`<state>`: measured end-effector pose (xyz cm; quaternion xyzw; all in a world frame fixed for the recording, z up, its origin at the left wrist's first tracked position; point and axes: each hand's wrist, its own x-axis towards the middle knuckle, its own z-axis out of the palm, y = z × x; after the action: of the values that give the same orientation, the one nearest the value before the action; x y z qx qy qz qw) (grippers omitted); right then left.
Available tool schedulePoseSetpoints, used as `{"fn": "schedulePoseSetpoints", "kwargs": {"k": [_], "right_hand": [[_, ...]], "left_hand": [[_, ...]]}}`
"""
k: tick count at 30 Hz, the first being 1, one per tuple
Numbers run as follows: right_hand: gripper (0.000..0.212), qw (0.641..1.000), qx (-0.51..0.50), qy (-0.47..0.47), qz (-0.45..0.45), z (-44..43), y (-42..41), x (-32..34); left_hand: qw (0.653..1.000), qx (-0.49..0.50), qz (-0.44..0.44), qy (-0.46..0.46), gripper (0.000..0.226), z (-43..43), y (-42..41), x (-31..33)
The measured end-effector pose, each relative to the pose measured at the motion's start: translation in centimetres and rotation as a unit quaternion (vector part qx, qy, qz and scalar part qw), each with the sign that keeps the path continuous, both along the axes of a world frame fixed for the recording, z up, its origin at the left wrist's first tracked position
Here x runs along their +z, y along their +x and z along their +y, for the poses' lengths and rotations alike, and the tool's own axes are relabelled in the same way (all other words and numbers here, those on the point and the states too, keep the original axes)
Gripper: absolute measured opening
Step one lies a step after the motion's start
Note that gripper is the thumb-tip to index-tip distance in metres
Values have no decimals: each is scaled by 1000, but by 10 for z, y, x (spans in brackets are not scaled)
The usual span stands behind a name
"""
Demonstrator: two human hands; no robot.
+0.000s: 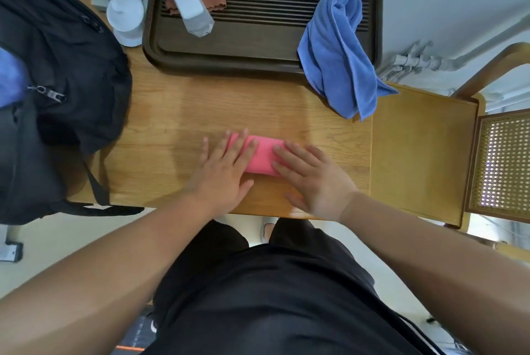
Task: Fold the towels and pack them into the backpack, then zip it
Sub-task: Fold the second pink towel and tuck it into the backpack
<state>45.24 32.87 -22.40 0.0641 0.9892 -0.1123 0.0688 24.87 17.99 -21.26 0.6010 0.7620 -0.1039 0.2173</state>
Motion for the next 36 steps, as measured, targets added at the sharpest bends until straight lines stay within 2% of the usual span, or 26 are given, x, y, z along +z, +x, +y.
{"fn": "schedulePoseSetpoints", "kwargs": {"k": [2,7,12,14,18,25,32,34,36], "right_hand": [[72,999,-10,-7,-42,-7,8,-3],[59,993,-111,-39,10,-12,-28,15],[70,973,-187,-8,-137,-12,-69,6],[69,970,-187,-9,-154,-9,-67,-6],[70,974,-177,-14,-137,-4,-62,-17],[72,974,-192,-34,-115,-3,-57,-24],[71,984,-162,-42,-59,7,-47,-8],[70,982,-174,-45,-53,5,-45,3],[60,976,-190,-84,-68,2,-45,13]], "left_hand": [[1000,2,7,-9,86,-10,5,-8],[1000,7,8,-23,87,-1,7,-14],[999,28,-12,-21,78,0,8,-13],[997,66,-37,-11,73,5,9,-9],[990,125,-59,18,66,32,10,-9],[994,97,-57,-5,66,37,3,-31],[997,68,-43,-22,75,39,-3,-12],[993,94,-66,-3,84,35,-3,1],[985,141,-102,10,83,27,-4,11]]}}
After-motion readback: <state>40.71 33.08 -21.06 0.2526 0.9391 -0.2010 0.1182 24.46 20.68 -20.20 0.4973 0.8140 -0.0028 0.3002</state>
